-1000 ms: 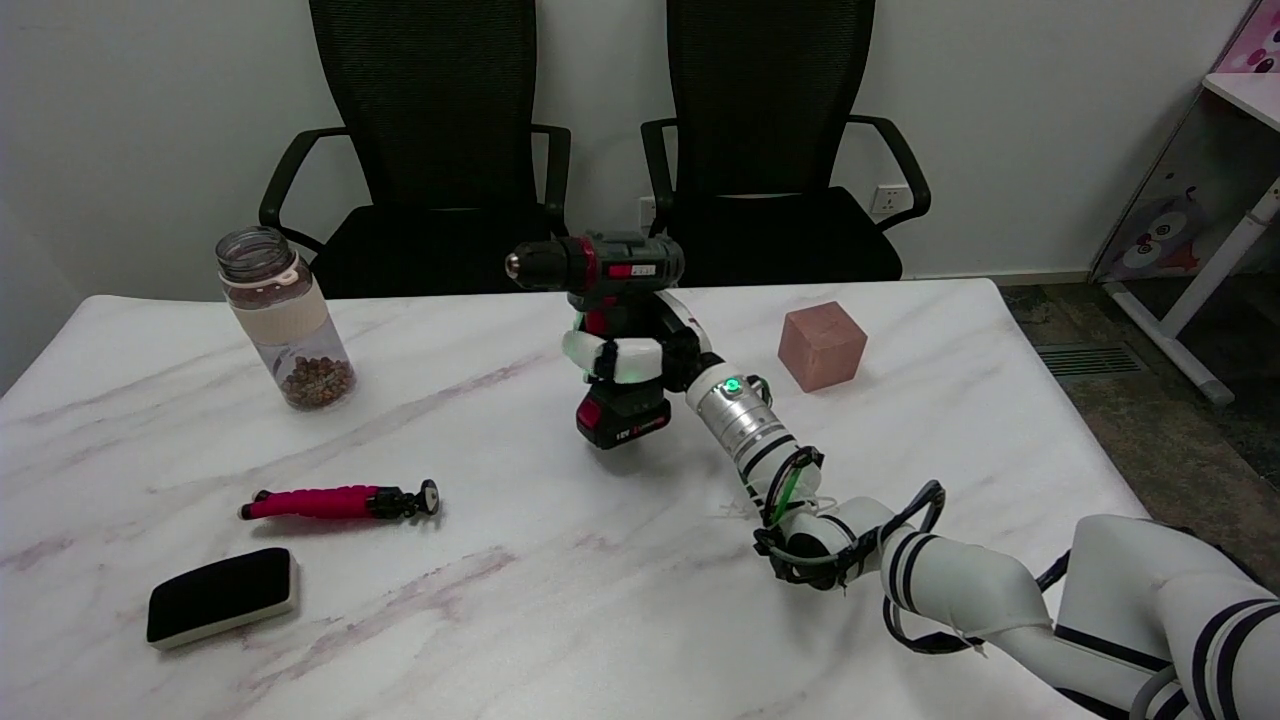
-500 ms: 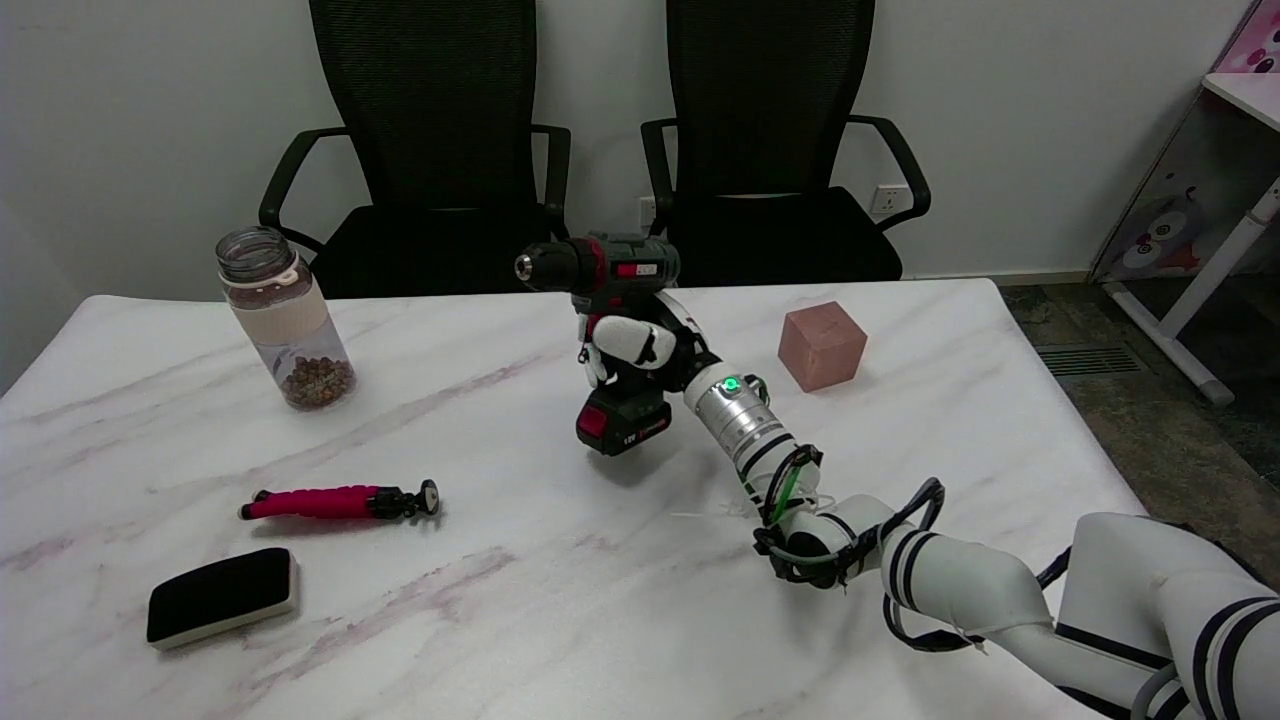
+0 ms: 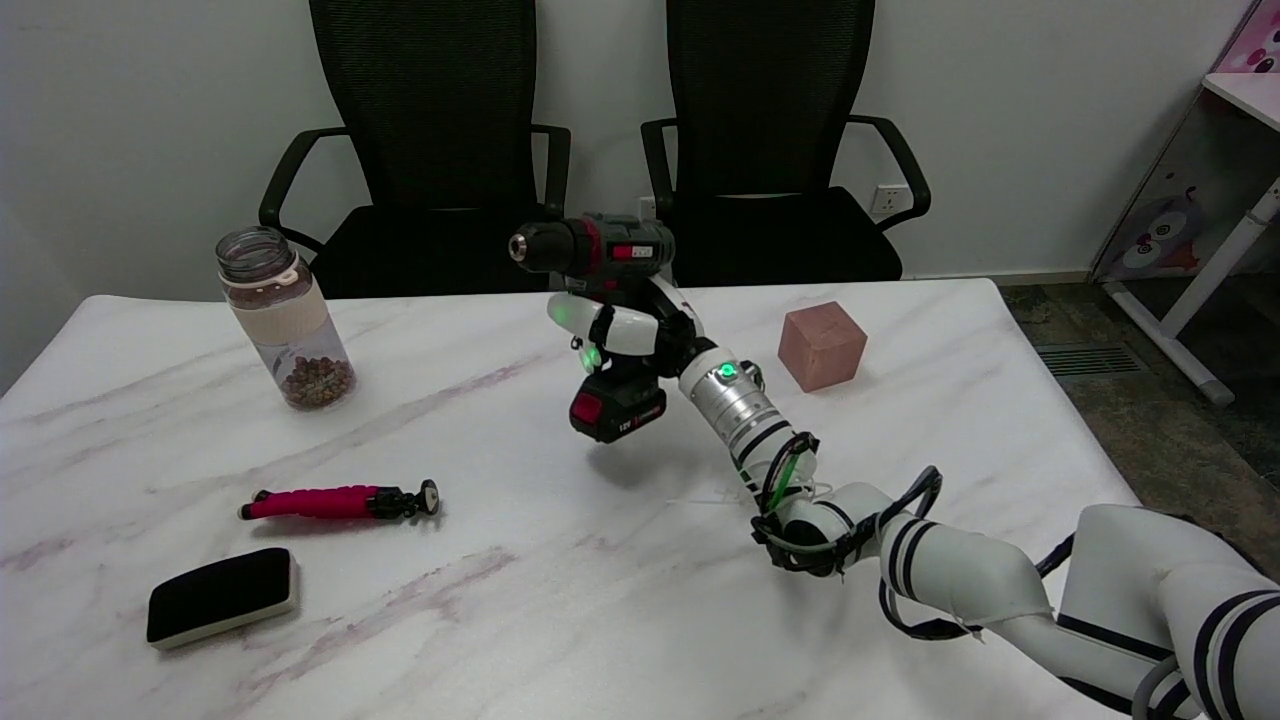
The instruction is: Pick up the power screwdriver.
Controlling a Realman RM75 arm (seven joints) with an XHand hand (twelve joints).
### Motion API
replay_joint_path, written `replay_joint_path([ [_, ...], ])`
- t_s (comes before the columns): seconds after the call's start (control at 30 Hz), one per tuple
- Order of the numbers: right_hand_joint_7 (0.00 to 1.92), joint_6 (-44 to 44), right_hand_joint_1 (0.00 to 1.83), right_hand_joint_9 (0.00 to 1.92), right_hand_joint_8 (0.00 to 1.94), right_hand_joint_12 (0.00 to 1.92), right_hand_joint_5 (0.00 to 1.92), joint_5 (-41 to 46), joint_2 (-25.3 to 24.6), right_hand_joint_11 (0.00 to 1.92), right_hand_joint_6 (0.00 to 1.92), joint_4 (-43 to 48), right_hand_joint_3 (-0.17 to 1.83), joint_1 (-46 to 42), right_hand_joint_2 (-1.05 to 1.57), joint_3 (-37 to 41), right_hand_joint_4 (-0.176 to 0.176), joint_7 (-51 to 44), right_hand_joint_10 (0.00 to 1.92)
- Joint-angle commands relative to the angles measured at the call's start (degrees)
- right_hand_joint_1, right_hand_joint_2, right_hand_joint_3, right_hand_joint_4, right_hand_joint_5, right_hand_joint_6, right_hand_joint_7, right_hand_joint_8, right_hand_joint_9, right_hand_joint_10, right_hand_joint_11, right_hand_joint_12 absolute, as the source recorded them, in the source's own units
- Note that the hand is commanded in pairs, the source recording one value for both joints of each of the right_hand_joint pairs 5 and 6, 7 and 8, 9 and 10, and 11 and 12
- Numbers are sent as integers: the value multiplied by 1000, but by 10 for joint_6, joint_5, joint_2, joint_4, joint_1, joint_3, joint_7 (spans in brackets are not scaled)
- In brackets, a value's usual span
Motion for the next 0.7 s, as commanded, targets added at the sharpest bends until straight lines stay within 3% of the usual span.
replay_joint_path([
  [0.03, 1920, 2, 859, 1920, 1920, 1920, 1920, 3, 24, 1920, 1920, -52, 1404, 41, 1571, 3, 176, -2, 1920],
  [0.27, 1920, -2, 866, 1920, 1920, 1920, 1920, 6, 32, 1920, 1920, -64, 1625, 64, 1571, 16, 176, -27, 1920],
  [0.7, 1920, -2, 908, 1920, 1920, 1920, 1920, 6, 53, 1920, 1920, -99, 1694, 83, 1571, 44, 176, -73, 1920],
])
